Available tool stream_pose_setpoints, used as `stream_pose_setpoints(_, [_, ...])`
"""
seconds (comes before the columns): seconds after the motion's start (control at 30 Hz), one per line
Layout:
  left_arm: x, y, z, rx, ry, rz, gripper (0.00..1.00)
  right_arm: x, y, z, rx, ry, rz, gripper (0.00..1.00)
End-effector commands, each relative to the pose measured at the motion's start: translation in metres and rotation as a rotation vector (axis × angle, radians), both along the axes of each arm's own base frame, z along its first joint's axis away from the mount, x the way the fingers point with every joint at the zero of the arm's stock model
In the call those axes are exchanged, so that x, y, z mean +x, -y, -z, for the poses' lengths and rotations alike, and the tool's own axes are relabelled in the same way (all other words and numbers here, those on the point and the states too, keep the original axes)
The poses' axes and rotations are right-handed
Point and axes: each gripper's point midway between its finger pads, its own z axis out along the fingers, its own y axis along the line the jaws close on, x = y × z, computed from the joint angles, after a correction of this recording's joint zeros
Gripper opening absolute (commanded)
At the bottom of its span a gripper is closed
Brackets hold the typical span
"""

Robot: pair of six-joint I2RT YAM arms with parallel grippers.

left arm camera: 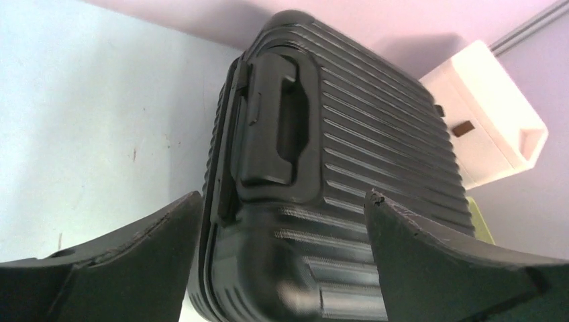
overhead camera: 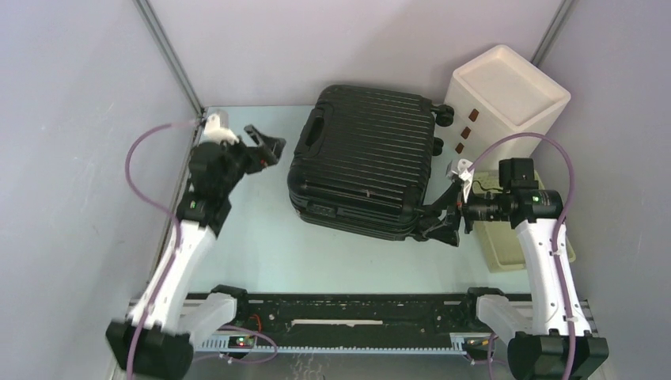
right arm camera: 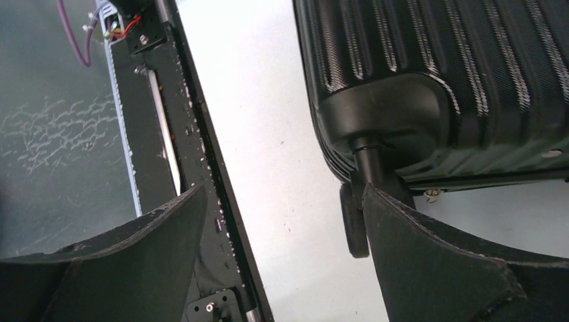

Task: Open, take out, and arrange the luggage
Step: Adjust the luggage at the center of the board.

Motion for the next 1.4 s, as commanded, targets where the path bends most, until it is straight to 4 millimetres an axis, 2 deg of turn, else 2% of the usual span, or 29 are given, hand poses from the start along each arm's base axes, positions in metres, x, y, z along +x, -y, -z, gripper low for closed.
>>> stream_pose_setpoints(0.0, [0.044, 0.022, 0.001, -0.073, -0.124, 0.164, 0.92, 0.007, 0.002, -0.013, 0.071, 0.041, 0.041, 0.94])
stream_pose_setpoints(0.03, [0.057, 0.024, 0.011, -0.074, -0.159, 0.172, 0.89, 0.008, 0.003, -0.013, 0.074, 0.043, 0.050, 0.94])
stream_pose_setpoints(0.07, [0.063, 0.027, 0.011, -0.076, -0.164, 0.183, 0.81, 0.009, 0.005, -0.012, 0.077, 0.043, 0.058, 0.94])
stream_pose_setpoints(0.17, [0.090, 0.035, 0.037, -0.085, -0.255, 0.207, 0.59, 0.010, 0.007, -0.010, 0.085, 0.048, 0.069, 0.94])
stream_pose_setpoints(0.3, [0.111, 0.037, 0.067, -0.061, -0.341, 0.210, 0.37, 0.011, 0.008, -0.007, 0.087, 0.060, 0.078, 0.95])
stream_pose_setpoints(0.37, [0.113, 0.040, 0.079, -0.055, -0.367, 0.223, 0.25, 0.011, 0.009, -0.004, 0.085, 0.063, 0.085, 0.95])
stream_pose_setpoints(0.47, [0.101, 0.056, 0.093, -0.051, -0.397, 0.300, 0.18, 0.014, 0.011, 0.000, 0.082, 0.061, 0.093, 0.95])
stream_pose_setpoints(0.57, [0.073, 0.083, 0.110, -0.023, -0.440, 0.402, 0.17, 0.018, 0.013, 0.002, 0.075, 0.053, 0.105, 0.94])
stream_pose_setpoints(0.73, [0.020, 0.117, 0.139, 0.000, -0.492, 0.506, 0.17, 0.018, 0.015, -0.011, 0.053, 0.057, 0.104, 0.94])
stream_pose_setpoints(0.87, [-0.014, 0.130, 0.146, -0.033, -0.480, 0.529, 0.18, 0.028, 0.026, -0.021, -0.016, 0.047, 0.168, 0.94])
stream_pose_setpoints(1.0, [-0.037, 0.130, 0.149, -0.051, -0.461, 0.532, 0.20, 0.041, 0.036, -0.036, -0.056, 0.053, 0.249, 0.94])
stream_pose_setpoints(1.1, [-0.046, 0.125, 0.143, -0.055, -0.429, 0.526, 0.23, 0.043, 0.033, -0.049, -0.029, 0.064, 0.244, 0.94])
stream_pose_setpoints(1.2, [-0.049, 0.112, 0.128, -0.013, -0.358, 0.484, 0.27, 0.032, 0.014, -0.056, 0.012, 0.060, 0.146, 0.93])
stream_pose_setpoints(1.37, [-0.061, 0.084, 0.083, 0.090, -0.115, 0.426, 0.54, -0.008, -0.029, -0.041, -0.066, 0.107, -0.191, 0.94])
